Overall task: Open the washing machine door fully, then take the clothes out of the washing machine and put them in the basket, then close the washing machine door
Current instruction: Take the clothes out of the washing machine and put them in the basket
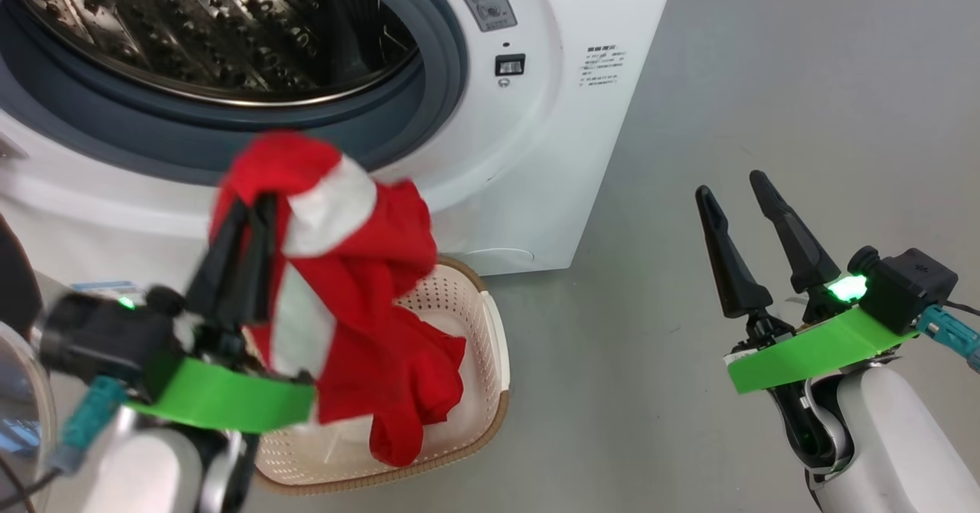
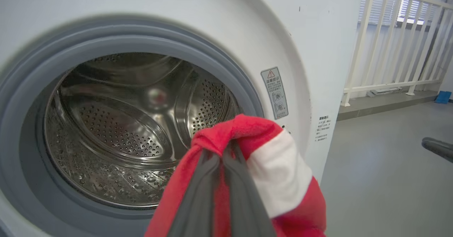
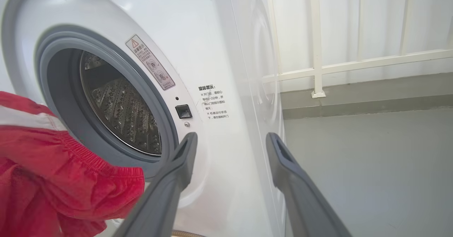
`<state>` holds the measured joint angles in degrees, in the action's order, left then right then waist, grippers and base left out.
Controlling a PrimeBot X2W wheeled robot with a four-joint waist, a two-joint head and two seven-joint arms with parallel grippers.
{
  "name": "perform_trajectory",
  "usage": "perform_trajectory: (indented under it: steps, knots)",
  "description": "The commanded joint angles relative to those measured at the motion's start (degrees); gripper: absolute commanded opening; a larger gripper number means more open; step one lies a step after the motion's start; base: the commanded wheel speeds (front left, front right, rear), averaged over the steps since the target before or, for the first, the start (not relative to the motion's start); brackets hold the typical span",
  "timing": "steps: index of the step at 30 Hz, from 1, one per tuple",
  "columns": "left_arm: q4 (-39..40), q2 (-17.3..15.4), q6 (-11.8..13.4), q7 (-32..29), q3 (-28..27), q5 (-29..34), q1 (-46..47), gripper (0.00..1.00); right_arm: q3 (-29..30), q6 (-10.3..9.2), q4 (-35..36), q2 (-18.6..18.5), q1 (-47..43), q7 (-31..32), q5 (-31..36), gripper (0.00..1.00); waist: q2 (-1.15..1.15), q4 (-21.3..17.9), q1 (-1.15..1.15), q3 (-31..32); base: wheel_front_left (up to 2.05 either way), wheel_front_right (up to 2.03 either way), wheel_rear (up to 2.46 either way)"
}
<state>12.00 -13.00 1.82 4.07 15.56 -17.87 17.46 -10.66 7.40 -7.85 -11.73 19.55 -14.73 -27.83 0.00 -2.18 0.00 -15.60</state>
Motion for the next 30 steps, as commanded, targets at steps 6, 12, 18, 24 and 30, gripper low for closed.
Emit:
perform_trajectory:
  steps: [6, 12, 18, 24, 30]
  knots:
    - [-7.0, 0.4, -1.4, 1.6, 0.5, -2.8, -3.1, 0.00, -2.0, 0.09, 1.1, -0.4, -1.0, -0.3, -0.6, 1.00, 0.00, -0.4, 0.00, 0.1, 0.00, 0.00, 0.00]
    - [-25.3, 2.5, -4.7, 6.3, 2.7, -3.8, -0.3, 0.00, -2.4, 0.09, 1.0, -0.8, -0.3, -0.3, -0.8, 1.00, 0.00, -1.3, 0.00, -0.6, 0.00, 0.00, 0.00]
    - [-42.3, 3.5, -7.3, 9.2, 3.0, -5.1, 5.9, 0.00, -2.4, 0.09, 1.0, -0.9, 0.2, -0.3, -0.9, 1.00, 0.00, -2.5, 0.00, -1.9, 0.00, 0.00, 0.00]
    - [-57.8, 4.7, -8.7, 10.4, 4.1, -6.2, 11.7, 0.00, -2.3, 0.09, 1.2, -0.6, 0.9, -0.3, -0.8, 1.00, 0.00, -3.9, 0.00, -3.5, 0.00, 0.00, 0.00]
    - [-69.6, 6.2, -9.2, 10.8, 5.3, -8.2, 15.4, 0.70, -2.0, 0.09, 1.4, -0.5, 1.5, -0.3, -0.8, 1.00, 0.00, -5.2, 0.00, -4.8, 0.00, 0.00, 0.00]
